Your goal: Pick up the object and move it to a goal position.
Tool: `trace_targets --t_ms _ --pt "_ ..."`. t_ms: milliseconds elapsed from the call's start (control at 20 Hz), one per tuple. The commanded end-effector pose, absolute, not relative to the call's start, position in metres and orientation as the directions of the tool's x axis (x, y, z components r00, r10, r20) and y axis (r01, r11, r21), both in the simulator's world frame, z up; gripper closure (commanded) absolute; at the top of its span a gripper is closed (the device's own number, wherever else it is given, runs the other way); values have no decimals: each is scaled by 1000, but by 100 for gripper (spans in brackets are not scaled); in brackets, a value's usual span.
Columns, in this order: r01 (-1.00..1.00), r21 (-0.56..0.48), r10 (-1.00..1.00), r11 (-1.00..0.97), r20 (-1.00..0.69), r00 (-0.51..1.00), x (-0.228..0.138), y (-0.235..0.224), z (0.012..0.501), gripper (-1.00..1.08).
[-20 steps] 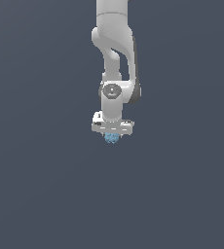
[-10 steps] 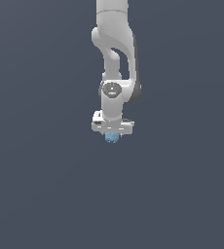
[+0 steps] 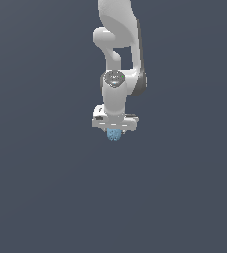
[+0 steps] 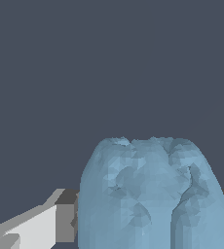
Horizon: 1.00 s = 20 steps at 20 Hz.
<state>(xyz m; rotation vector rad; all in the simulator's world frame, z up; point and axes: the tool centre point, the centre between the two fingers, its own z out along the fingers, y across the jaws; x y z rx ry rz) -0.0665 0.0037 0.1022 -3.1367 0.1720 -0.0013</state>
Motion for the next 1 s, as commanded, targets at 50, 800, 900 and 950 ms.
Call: trace_targets --t_ms 50,800,900,950 --pt "-109 0 -109 -994 2 994 -62 6 133 108" --pt "-109 0 -109 -994 1 994 -39 15 287 108" --pt "-109 0 -109 -994 1 994 -35 16 307 108" --pt "-109 0 -109 -994 1 994 -34 16 317 108"
